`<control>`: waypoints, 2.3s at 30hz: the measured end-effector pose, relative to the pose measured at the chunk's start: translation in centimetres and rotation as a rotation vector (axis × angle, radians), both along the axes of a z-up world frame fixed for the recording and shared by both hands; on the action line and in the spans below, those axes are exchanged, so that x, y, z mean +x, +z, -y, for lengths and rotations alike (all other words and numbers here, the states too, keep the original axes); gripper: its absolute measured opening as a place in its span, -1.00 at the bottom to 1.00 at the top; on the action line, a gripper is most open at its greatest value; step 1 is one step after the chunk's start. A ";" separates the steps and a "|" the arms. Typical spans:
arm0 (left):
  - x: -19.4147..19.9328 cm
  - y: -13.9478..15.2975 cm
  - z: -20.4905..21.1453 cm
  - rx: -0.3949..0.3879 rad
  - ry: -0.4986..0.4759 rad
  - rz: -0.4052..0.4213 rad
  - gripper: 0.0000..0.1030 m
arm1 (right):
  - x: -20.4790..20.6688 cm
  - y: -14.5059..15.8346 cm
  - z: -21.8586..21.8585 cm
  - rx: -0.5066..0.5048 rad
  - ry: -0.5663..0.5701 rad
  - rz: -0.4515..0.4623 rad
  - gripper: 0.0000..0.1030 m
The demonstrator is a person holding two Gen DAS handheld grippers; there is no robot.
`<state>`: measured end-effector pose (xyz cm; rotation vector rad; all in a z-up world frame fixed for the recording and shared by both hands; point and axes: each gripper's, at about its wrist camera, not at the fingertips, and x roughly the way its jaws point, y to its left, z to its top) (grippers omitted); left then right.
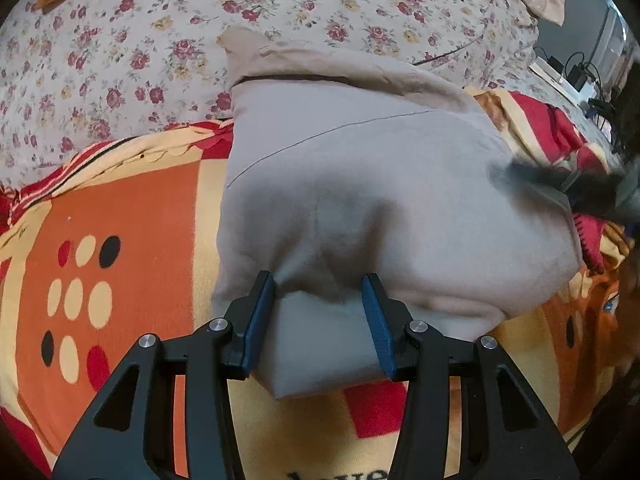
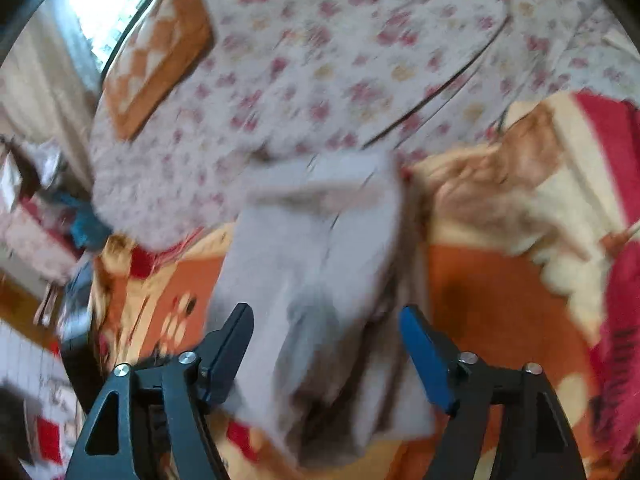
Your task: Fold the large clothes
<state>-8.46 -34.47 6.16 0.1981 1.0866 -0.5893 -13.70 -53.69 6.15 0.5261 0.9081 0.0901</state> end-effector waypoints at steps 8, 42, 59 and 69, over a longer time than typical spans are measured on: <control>-0.1 1.6 -2.5 -0.054 0.047 -0.018 -0.02 | -2.8 -3.5 0.7 -0.112 -0.079 -0.030 -0.87; 3.0 -1.3 -0.1 -0.039 0.123 -0.025 0.26 | 2.7 1.1 2.7 -0.262 -0.164 0.007 -0.28; 2.0 -1.4 0.0 0.000 0.107 0.009 0.28 | -1.9 -3.0 -1.2 -0.340 -0.045 -0.070 -0.09; 2.0 -1.6 -0.3 -0.015 0.122 -0.004 0.34 | -2.7 0.6 -3.1 -0.335 -0.020 -0.018 -0.05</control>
